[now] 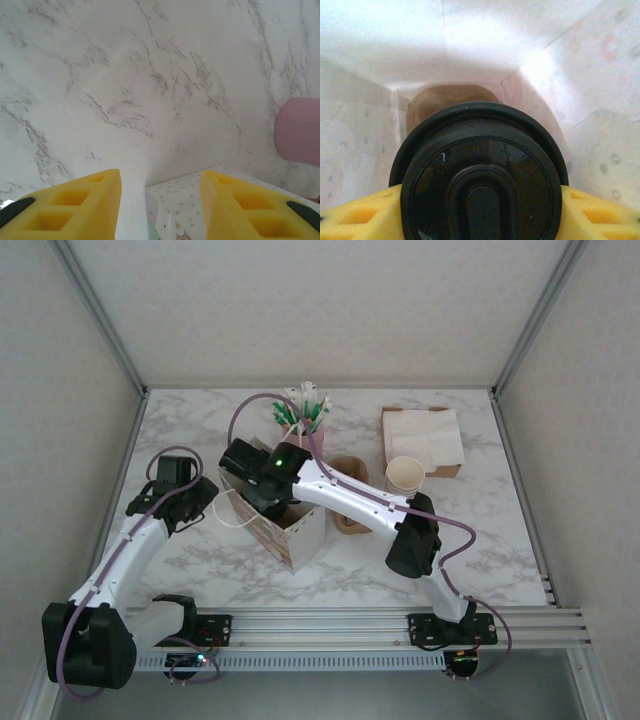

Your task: Pack the takeout coffee

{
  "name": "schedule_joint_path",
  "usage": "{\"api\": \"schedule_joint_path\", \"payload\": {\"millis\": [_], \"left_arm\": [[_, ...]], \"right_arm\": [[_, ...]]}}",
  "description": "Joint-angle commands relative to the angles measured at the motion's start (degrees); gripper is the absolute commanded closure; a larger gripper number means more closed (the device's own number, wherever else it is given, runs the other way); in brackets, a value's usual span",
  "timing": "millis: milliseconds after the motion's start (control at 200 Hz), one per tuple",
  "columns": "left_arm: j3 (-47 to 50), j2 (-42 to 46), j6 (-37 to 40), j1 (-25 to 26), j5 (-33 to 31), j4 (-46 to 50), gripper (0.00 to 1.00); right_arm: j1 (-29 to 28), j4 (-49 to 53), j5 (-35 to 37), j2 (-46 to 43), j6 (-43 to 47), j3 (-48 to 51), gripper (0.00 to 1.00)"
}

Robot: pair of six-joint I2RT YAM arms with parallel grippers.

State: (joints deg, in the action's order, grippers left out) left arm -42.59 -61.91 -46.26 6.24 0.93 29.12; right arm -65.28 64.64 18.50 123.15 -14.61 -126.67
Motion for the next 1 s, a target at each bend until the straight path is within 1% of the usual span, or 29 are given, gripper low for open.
{"api": "schedule_joint_path", "payload": {"millis": [0,185,450,586,756,996], "left_arm": [[-0.92,-0.89,1.05,-0.54,-1.22,0.13,0.55],[-0.79,-1.2,1.15,-0.56,-1.02,-0.17,0.55],[-0.93,-1.46,1.28,-0.53,-0.98,-0.17,0.55],[-0.92,-1.56,1.4,-0.53,-0.94,-0.21,0.55],[-0.83,-1.37,1.43,-0.49,-0.93,-0.19,0.55],[-0.81,-1.22,1.16,-0.53,-0.79,-0.2,0.55]], "right_arm": [[-0.35,-2.17,2.56,-2.38,0.78,-0.78,0.48],[-0.06,-3.68,3.92,0.49,1.66,0.44,0.48],[0.12,-3.07,-1.73,3.81,-0.57,2.99,0.48],[0.06,-1.31,-2.0,4.39,-1.94,5.75,0.49],[0.03,-1.57,-2.34,3.7,-2.87,9.72,0.48],[-0.09,1.71,-2.28,3.09,-3.79,5.88,0.48]]}}
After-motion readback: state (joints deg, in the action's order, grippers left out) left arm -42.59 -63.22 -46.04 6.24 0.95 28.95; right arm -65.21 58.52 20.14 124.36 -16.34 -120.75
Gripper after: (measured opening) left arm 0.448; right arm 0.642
